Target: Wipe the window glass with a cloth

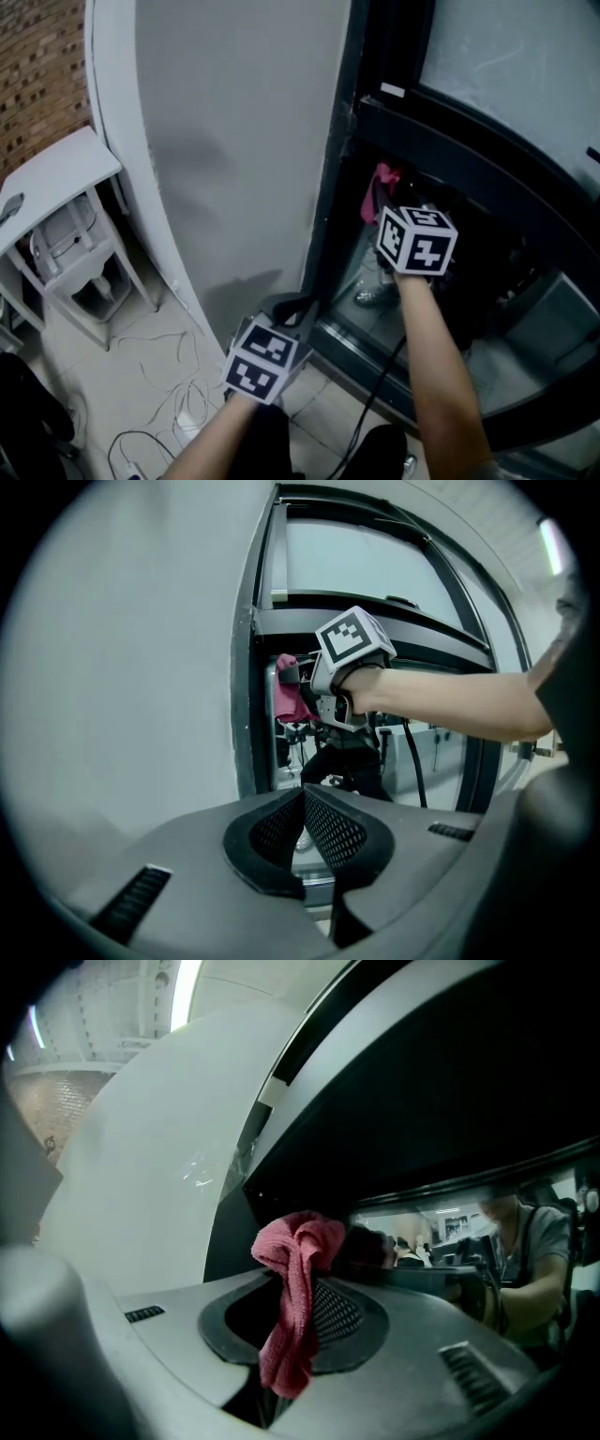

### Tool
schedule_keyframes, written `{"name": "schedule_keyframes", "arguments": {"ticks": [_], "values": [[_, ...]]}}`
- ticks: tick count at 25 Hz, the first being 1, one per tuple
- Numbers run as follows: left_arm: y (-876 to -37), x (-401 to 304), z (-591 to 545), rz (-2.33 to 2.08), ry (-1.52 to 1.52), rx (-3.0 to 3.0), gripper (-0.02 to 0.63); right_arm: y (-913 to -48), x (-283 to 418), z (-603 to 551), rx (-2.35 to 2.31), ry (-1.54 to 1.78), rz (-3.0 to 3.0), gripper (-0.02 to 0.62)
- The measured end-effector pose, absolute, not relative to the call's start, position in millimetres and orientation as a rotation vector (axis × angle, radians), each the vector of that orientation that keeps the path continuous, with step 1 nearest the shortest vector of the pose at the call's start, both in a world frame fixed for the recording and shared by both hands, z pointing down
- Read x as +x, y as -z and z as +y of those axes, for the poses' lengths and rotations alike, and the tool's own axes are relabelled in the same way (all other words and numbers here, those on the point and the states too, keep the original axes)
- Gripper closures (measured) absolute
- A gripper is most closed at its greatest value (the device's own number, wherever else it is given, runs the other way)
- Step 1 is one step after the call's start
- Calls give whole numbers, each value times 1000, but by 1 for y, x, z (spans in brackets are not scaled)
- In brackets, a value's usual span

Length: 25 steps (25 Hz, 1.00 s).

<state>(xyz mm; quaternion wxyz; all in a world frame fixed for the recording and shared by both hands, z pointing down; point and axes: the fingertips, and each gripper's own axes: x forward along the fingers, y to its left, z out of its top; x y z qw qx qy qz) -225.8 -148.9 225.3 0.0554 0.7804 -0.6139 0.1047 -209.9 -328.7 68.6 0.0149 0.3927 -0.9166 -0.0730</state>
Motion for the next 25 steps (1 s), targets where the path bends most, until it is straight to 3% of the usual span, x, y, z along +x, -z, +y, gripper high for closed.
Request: {"name": "schedule_keyframes", "arguments": {"ticks": [16,25], "values": [[-262,-242,-143,-1840,-330,2307,604,-148,-236,-329,1147,133,-2806,532],[-265,-234,-145,-1827,-344,2320,604,-159,-210,-333,1306,162,-2740,532]]}}
